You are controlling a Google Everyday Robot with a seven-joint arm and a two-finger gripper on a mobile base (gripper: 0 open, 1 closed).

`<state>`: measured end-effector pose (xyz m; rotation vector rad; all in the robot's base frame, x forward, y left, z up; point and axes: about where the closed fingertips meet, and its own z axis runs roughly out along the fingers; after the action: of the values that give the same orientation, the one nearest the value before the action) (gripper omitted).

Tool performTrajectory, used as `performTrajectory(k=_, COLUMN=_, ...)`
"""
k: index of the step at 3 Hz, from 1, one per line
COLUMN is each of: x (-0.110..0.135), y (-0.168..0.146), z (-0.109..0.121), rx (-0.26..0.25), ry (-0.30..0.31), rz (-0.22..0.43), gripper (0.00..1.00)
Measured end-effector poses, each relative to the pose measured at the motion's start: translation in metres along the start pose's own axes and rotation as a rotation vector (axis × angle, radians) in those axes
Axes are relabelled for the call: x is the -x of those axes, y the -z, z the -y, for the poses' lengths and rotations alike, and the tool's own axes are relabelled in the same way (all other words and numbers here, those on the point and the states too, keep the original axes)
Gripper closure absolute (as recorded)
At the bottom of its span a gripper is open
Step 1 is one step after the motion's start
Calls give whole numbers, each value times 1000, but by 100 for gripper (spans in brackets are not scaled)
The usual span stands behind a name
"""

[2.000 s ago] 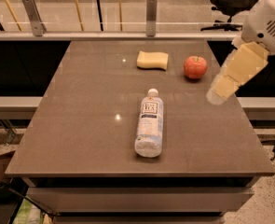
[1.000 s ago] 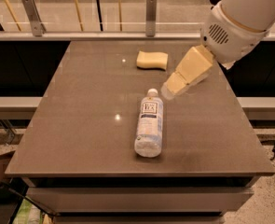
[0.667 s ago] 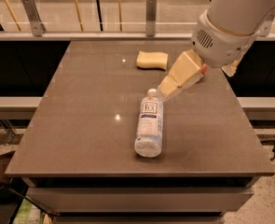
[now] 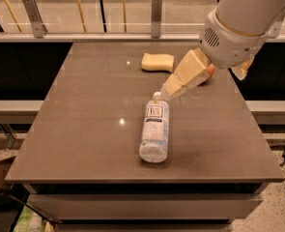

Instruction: Pick blue plastic bottle

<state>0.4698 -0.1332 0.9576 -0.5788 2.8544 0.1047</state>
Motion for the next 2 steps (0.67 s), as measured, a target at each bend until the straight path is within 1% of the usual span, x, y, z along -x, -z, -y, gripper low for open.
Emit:
performTrajectory(k=1, x=2, y=1, z=4, rx=2, ry=-60, rz=16, gripper=0)
performTrajectory(k=2, x=1, y=-8, z=6, rx=16, ry=-203, rz=8, gripper=0)
